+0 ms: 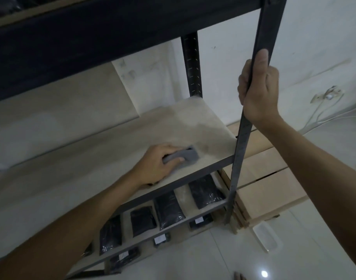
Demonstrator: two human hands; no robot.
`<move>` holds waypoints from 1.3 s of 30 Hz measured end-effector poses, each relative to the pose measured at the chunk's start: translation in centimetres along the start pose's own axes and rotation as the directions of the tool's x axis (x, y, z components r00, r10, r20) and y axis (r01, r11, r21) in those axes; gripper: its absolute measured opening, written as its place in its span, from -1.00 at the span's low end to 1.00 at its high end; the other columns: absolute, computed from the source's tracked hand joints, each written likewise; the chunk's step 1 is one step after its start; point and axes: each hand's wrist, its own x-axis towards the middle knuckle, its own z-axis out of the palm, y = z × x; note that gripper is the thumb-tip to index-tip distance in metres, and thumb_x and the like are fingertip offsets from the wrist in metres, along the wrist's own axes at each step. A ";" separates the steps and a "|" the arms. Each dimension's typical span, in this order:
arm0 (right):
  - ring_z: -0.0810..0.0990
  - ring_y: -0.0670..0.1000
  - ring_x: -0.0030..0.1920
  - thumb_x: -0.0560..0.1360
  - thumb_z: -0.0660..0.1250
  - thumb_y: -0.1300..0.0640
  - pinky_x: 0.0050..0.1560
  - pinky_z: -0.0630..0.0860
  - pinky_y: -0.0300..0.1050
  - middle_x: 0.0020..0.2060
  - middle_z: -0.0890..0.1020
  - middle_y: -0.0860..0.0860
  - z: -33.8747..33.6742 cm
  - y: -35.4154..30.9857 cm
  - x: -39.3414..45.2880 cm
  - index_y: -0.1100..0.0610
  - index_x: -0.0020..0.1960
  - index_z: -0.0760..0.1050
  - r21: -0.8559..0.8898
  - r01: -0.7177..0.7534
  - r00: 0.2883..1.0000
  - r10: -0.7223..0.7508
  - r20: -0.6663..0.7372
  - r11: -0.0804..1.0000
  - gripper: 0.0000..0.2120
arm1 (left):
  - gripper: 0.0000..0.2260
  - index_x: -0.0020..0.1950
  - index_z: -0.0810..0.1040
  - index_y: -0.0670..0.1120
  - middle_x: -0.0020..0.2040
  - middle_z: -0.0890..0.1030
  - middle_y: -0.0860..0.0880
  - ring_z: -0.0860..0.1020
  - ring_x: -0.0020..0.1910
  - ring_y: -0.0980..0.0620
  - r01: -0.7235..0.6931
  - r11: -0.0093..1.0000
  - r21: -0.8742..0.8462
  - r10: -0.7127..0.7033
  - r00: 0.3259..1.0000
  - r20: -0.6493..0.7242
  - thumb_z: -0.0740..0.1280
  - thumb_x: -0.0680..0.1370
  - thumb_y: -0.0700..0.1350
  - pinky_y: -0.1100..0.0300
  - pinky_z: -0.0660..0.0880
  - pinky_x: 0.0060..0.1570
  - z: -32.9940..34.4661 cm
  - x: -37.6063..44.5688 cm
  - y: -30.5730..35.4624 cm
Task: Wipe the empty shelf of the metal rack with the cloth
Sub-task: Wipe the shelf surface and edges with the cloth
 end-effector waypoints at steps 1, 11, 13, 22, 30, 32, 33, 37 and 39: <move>0.13 0.14 -0.49 0.41 0.06 -0.58 -0.46 0.12 0.04 -0.49 0.20 0.16 -0.1 0.1 0.0 0.29 -0.37 0.14 -0.004 0.003 1.000 -0.003 0.006 1.000 -0.14 | -0.80 0.20 0.68 -0.06 -0.05 0.68 -0.07 0.62 -0.12 0.00 0.030 0.999 -0.037 -0.031 0.999 -0.022 0.39 0.60 -0.09 0.12 0.56 -0.07 -0.6 0.6 -0.3; 0.13 0.19 -0.50 0.41 0.05 -0.57 -0.49 0.09 0.06 -0.49 0.20 0.22 -0.1 0.9 0.0 0.34 -0.35 0.15 -0.005 0.046 0.999 -0.046 0.009 0.999 -0.11 | -0.64 0.45 0.51 0.03 0.14 0.59 -0.20 0.57 0.12 -0.19 0.305 0.915 0.265 -0.222 0.928 -0.300 0.26 0.65 0.01 0.13 0.42 0.00 -0.2 6.7 -6.9; 0.11 0.22 -0.49 0.42 0.06 -0.56 -0.49 0.07 0.06 -0.48 0.18 0.26 0.0 0.9 0.1 0.34 -0.35 0.15 0.001 0.063 0.998 -0.063 0.013 0.998 -0.11 | -0.64 0.45 0.49 0.05 0.13 0.60 -0.11 0.57 0.06 -0.09 0.226 0.939 0.260 -0.148 0.946 -0.288 0.24 0.66 0.06 0.17 0.44 -0.01 1.3 4.4 -4.9; 0.21 0.03 -0.55 0.51 0.05 -0.49 -0.49 0.09 -0.05 -0.56 0.27 -0.09 -0.4 0.9 0.2 0.13 -0.38 0.15 0.037 0.057 0.997 -0.059 0.053 0.998 -0.30 | -0.67 0.30 0.61 -0.06 -0.01 0.59 -0.03 0.57 -0.11 0.04 0.106 0.994 -0.027 -0.109 0.970 -0.219 0.32 0.59 0.04 0.21 0.52 -0.10 2.7 -1.9 3.8; 0.23 0.06 -0.55 0.61 0.03 -0.34 -0.48 0.13 -0.01 -0.57 0.25 -0.01 -0.8 1.5 0.4 0.21 -0.42 0.15 0.000 0.087 0.995 -0.087 0.055 0.996 -0.31 | -0.63 0.49 0.44 0.01 0.28 0.56 -0.18 0.51 0.24 -0.18 0.456 0.857 0.240 -0.357 0.861 -0.362 0.21 0.68 0.00 0.05 0.45 0.17 0.3 5.2 -3.7; 0.23 0.01 -0.55 0.53 0.03 -0.45 -0.48 0.15 -0.09 -0.57 0.24 0.01 -0.8 1.4 0.5 0.20 -0.42 0.15 0.020 0.099 0.993 -0.100 0.065 0.995 -0.26 | -0.63 0.48 0.45 0.01 0.20 0.57 -0.19 0.52 0.17 -0.19 0.407 0.873 0.267 -0.283 0.871 -0.402 0.21 0.68 0.00 0.03 0.48 0.09 2.3 4.2 -2.8; 0.23 0.00 -0.55 0.50 0.03 -0.47 -0.48 0.15 -0.12 -0.55 0.24 0.04 -0.6 1.3 0.5 0.22 -0.42 0.16 0.024 0.102 0.992 -0.103 0.067 0.994 -0.24 | -0.63 0.48 0.45 0.02 0.14 0.57 -0.18 0.53 0.11 -0.17 0.372 0.886 0.277 -0.245 0.883 -0.401 0.21 0.67 0.00 0.03 0.50 0.02 3.0 3.4 -1.9; 0.22 -0.03 -0.52 0.53 0.04 -0.45 -0.45 0.14 -0.19 -0.53 0.24 0.09 -0.6 1.3 0.7 0.07 -0.41 0.14 0.013 0.114 0.992 -0.115 0.053 0.993 -0.36 | -0.61 0.46 0.46 0.00 0.09 0.54 -0.10 0.53 -0.02 -0.05 0.279 0.922 0.267 -0.178 0.920 -0.349 0.17 0.65 0.06 -0.01 0.56 -0.07 5.2 -0.2 2.8; 0.23 -0.03 -0.52 0.55 0.05 -0.43 -0.45 0.14 -0.20 -0.53 0.25 0.11 -0.7 1.0 0.6 0.03 -0.40 0.15 0.008 0.095 0.994 -0.095 0.061 0.995 -0.40 | -0.64 0.43 0.48 -0.03 0.10 0.52 -0.10 0.50 -0.03 0.02 0.198 0.949 0.247 -0.132 0.957 -0.259 0.19 0.66 0.01 0.09 0.57 -0.05 6.1 -1.8 5.3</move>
